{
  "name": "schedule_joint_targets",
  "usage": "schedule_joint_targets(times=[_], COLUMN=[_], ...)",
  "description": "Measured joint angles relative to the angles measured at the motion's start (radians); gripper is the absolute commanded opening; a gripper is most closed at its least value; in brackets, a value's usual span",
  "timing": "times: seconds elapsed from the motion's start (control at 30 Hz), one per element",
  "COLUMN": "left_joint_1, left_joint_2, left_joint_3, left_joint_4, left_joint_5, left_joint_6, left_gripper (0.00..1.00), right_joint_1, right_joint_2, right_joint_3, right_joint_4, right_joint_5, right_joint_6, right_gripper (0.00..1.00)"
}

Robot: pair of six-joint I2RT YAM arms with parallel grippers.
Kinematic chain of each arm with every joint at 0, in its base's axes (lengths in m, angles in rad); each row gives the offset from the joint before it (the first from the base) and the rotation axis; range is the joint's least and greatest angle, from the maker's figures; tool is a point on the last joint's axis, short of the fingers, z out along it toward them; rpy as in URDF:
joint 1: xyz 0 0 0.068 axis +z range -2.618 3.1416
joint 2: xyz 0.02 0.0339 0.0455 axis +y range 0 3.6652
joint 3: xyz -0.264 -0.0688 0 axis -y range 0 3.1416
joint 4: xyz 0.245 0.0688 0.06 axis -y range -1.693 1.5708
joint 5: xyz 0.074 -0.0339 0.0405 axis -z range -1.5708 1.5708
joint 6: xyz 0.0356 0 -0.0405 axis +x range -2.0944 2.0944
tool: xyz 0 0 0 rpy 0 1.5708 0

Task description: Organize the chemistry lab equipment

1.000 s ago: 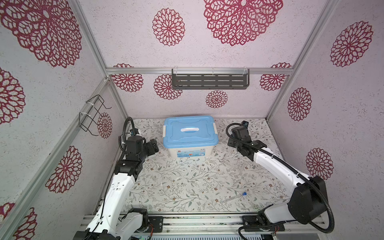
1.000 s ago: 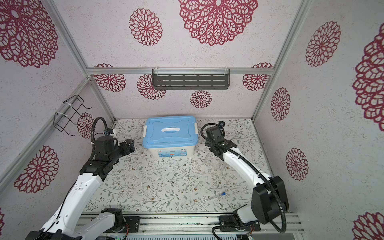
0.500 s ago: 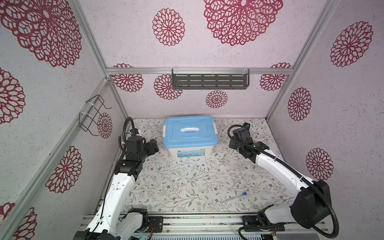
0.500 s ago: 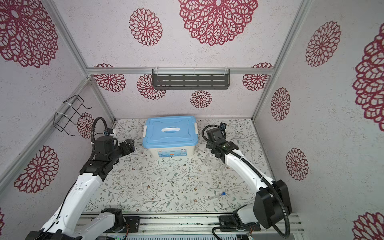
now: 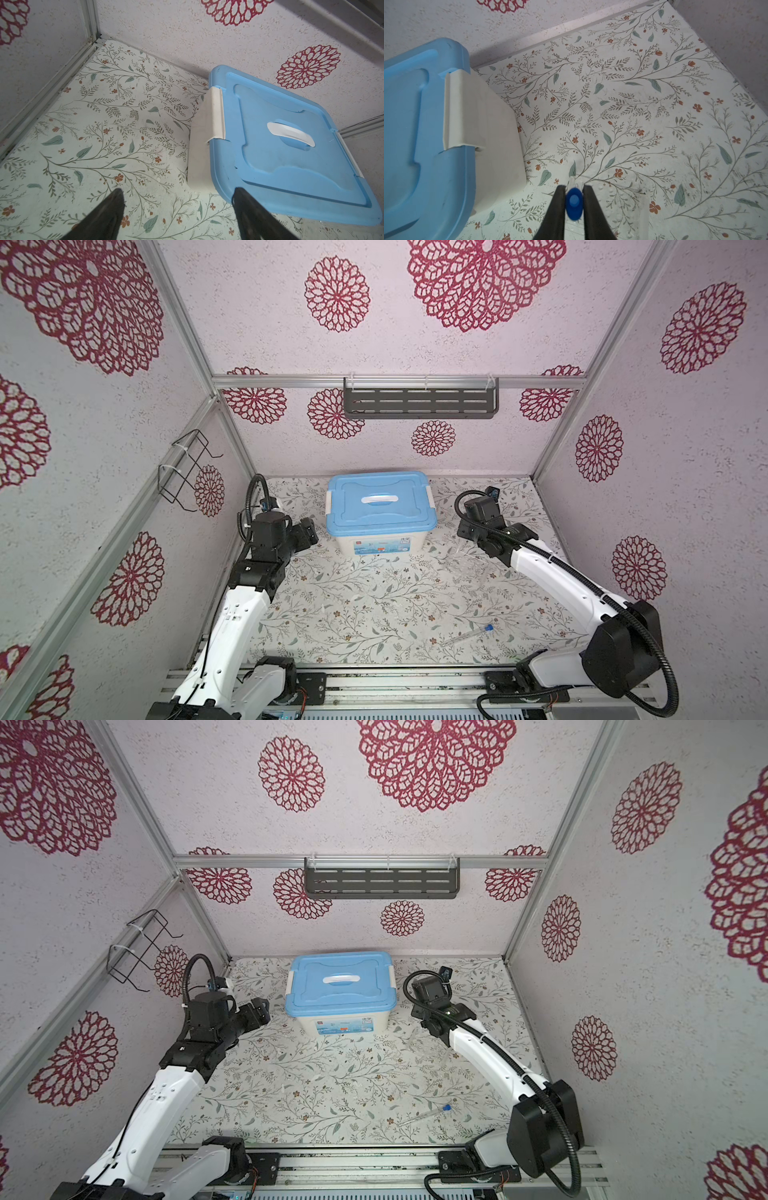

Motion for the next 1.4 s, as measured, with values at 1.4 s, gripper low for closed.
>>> schedule_joint_targets(times=[1.4], left_joint_1=[0.0], left_joint_2=[0.0], left_joint_3=[0.0], left_joint_4=[0.0], left_joint_5=[0.003], left_joint_6=[0.0], left_gripper=[0.85], right_joint_1=[0.025], right_joint_2=[0.001], right_joint_3=[-0.042], right_joint_4=[-0.009], right_joint_5=[-0.01], right_joint_6=[0.0], right_gripper=[0.37])
